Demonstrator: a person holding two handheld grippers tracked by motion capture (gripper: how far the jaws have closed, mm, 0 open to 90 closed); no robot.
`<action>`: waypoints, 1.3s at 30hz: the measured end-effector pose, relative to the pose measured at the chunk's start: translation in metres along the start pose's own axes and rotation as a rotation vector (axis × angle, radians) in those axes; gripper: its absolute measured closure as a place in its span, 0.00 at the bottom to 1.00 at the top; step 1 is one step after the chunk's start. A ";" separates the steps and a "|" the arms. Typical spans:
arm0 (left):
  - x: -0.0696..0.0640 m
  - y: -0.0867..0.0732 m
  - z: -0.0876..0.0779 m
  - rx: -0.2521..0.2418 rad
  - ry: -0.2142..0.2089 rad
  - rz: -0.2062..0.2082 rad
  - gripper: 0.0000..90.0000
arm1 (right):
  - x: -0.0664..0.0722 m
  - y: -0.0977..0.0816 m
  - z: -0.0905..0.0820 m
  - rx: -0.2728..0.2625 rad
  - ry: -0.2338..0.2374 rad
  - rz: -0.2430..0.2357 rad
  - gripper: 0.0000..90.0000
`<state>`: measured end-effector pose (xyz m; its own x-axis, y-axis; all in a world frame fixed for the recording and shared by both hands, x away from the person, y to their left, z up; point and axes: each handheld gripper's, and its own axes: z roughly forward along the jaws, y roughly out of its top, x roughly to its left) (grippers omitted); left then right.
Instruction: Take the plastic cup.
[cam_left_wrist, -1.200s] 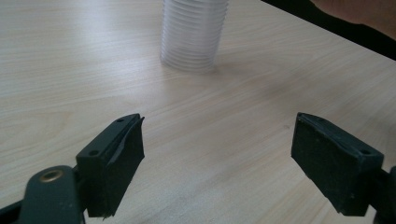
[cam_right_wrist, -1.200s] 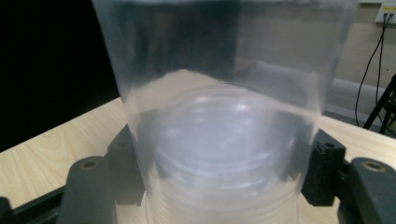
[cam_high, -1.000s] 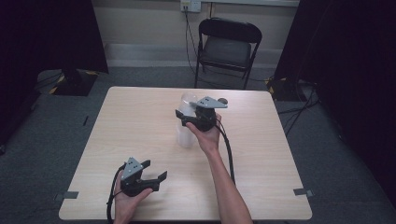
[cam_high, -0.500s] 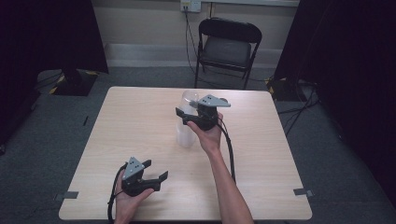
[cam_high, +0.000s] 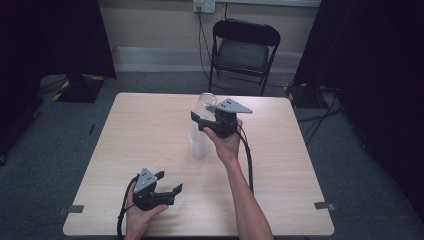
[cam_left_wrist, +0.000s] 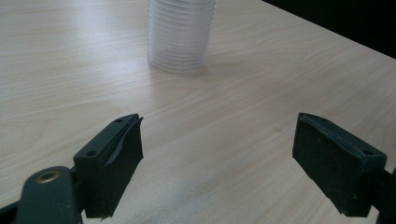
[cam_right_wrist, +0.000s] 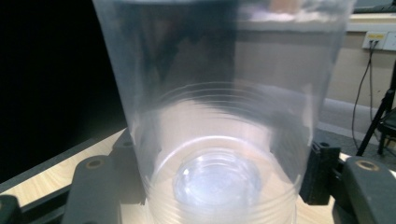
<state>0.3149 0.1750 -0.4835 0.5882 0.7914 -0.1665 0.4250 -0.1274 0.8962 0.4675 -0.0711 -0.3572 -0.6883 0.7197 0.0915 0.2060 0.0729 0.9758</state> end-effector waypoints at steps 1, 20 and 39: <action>0.000 0.000 0.000 -0.009 0.000 -0.013 0.19 | 0.000 0.002 -0.004 -0.010 0.006 0.003 0.37; 0.004 0.007 -0.004 -0.070 0.000 -0.037 0.21 | -0.001 0.008 -0.042 -0.044 0.021 0.029 0.38; 0.003 0.015 0.002 -0.077 -0.041 -0.014 0.32 | -0.003 -0.024 -0.090 -0.080 0.011 0.149 0.38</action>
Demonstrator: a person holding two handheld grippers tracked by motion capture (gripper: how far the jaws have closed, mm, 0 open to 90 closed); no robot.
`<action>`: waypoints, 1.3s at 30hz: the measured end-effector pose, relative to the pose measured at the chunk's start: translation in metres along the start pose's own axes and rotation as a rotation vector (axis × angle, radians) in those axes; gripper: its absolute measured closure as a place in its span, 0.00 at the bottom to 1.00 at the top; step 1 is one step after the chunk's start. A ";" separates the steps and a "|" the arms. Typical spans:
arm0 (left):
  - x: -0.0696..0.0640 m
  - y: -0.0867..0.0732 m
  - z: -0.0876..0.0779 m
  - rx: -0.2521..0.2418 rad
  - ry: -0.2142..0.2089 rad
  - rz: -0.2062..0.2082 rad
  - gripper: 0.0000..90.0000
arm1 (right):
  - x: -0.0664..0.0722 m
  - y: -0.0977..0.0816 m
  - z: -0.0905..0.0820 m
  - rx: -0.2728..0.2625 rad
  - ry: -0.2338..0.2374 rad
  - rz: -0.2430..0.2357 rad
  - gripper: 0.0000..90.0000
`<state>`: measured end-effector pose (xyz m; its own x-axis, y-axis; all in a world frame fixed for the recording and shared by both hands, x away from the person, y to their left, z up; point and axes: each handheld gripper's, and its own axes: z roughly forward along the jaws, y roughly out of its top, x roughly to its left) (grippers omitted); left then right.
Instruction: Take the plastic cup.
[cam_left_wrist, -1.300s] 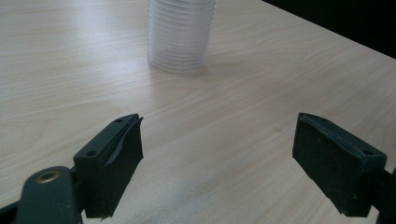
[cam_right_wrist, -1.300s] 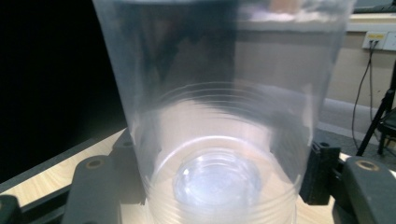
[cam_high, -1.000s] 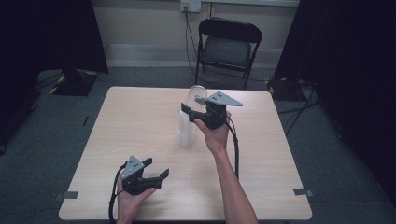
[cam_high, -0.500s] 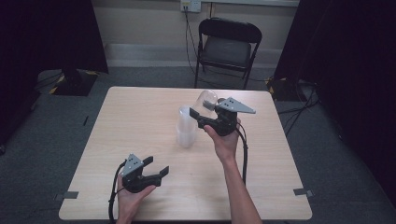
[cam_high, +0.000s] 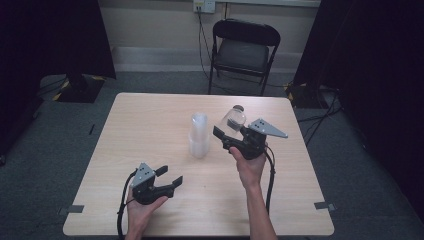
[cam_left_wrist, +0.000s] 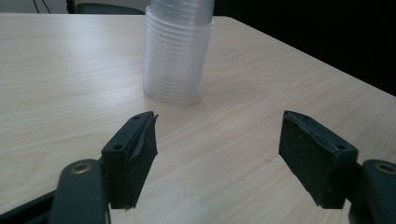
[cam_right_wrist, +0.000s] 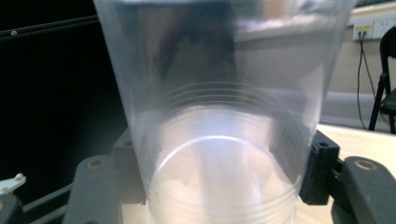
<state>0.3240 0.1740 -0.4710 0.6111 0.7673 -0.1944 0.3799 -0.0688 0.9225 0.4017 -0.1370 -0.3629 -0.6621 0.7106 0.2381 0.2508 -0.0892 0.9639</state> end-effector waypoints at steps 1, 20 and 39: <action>0.000 0.000 0.000 0.000 0.000 0.000 0.32 | 0.000 0.000 0.000 0.000 0.000 0.000 0.38; -0.011 0.012 0.010 -0.038 -0.022 0.041 0.40 | 0.005 -0.059 -0.015 0.049 0.072 0.168 0.39; -0.019 0.017 0.019 -0.046 -0.066 0.039 0.27 | 0.027 -0.084 -0.008 0.104 0.129 0.235 0.39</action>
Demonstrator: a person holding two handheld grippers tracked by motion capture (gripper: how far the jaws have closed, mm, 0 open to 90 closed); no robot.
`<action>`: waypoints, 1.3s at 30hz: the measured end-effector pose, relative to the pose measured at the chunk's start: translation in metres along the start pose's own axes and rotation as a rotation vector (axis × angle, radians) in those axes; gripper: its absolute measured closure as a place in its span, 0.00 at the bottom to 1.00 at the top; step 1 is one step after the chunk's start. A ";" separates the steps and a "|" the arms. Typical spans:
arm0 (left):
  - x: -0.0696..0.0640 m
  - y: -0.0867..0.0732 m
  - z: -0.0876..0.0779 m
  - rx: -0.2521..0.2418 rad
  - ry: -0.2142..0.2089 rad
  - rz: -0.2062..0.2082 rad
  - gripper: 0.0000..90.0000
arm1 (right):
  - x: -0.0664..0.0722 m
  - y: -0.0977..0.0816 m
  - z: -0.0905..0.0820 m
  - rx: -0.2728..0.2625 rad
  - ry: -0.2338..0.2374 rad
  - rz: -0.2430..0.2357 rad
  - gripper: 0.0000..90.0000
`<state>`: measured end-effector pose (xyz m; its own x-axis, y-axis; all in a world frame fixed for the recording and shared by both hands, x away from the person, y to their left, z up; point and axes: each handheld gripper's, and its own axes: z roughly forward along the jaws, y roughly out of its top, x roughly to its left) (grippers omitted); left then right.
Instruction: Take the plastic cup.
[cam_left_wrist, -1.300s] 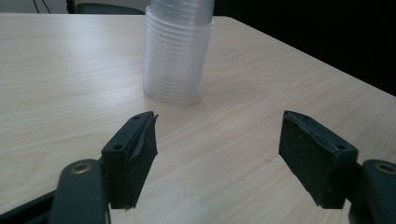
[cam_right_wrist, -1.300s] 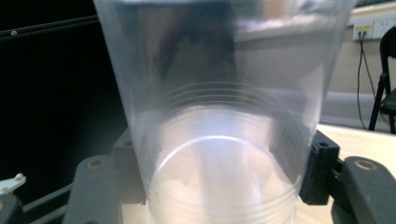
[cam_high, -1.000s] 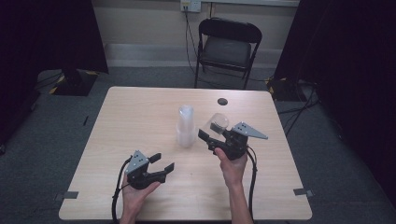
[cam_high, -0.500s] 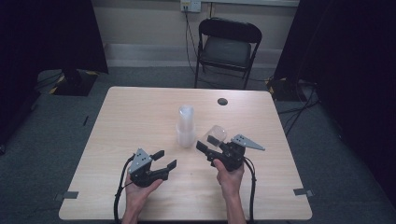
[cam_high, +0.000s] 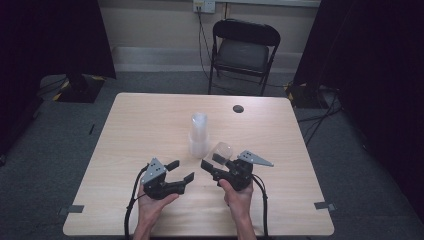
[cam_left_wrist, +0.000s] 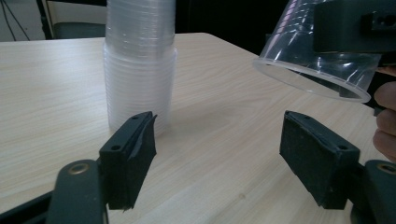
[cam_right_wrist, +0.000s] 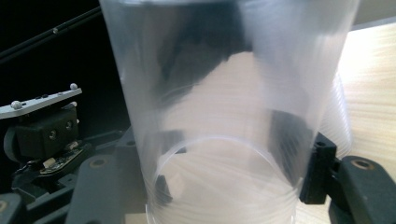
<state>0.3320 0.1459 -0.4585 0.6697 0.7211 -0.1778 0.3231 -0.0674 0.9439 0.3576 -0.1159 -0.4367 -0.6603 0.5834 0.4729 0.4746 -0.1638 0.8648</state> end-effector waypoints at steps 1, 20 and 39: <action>0.000 0.000 0.000 0.000 0.000 0.000 0.25 | 0.000 0.000 0.000 0.001 0.003 0.002 0.39; -0.014 0.001 0.011 -0.024 -0.049 0.072 0.32 | 0.005 -0.012 -0.005 0.017 0.090 0.117 0.39; -0.019 -0.007 0.012 -0.128 -0.033 0.117 0.46 | 0.009 -0.021 0.003 0.081 0.199 0.244 0.38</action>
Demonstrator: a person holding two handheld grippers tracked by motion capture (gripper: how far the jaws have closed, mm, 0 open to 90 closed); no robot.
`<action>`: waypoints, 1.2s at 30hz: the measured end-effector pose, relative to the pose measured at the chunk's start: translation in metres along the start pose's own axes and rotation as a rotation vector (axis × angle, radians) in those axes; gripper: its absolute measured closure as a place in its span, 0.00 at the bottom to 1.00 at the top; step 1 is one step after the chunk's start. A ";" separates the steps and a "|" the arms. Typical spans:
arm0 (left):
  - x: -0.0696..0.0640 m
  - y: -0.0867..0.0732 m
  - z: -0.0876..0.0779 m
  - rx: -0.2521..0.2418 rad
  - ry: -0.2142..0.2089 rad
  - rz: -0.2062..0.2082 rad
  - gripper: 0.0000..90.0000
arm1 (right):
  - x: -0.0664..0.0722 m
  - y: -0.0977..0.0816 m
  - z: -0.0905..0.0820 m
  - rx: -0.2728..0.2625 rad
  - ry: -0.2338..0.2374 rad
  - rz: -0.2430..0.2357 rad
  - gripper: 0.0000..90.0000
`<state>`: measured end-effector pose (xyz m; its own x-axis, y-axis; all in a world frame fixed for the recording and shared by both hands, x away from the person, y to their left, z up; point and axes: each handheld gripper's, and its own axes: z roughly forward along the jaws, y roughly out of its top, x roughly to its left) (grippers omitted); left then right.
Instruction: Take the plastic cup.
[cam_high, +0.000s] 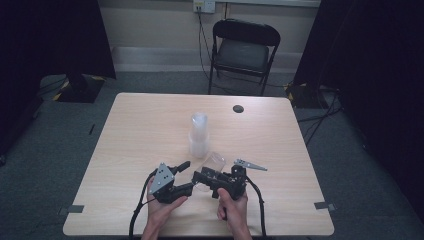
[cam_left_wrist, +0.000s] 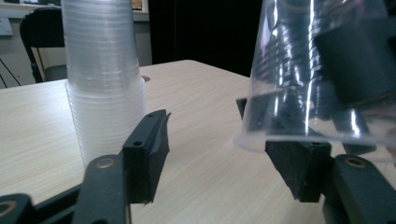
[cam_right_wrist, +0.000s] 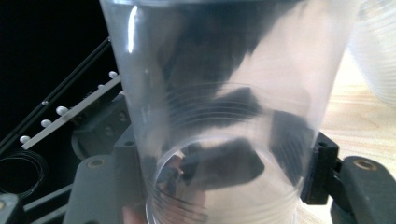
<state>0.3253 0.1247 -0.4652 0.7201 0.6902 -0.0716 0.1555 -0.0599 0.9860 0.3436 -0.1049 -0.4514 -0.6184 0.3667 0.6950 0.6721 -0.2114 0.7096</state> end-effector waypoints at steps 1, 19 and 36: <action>0.000 0.000 0.000 -0.005 -0.001 -0.004 0.46 | 0.000 0.000 0.001 0.002 0.005 0.005 0.38; -0.008 -0.001 0.002 -0.061 0.013 0.057 0.66 | -0.006 -0.004 0.011 0.051 0.032 0.108 0.33; -0.008 -0.001 0.000 -0.053 -0.034 0.055 0.88 | -0.009 0.001 0.008 0.043 -0.046 0.078 0.14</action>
<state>0.3191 0.1194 -0.4656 0.7493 0.6619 -0.0210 0.0796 -0.0585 0.9951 0.3533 -0.1011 -0.4575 -0.5450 0.3920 0.7412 0.7348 -0.2025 0.6474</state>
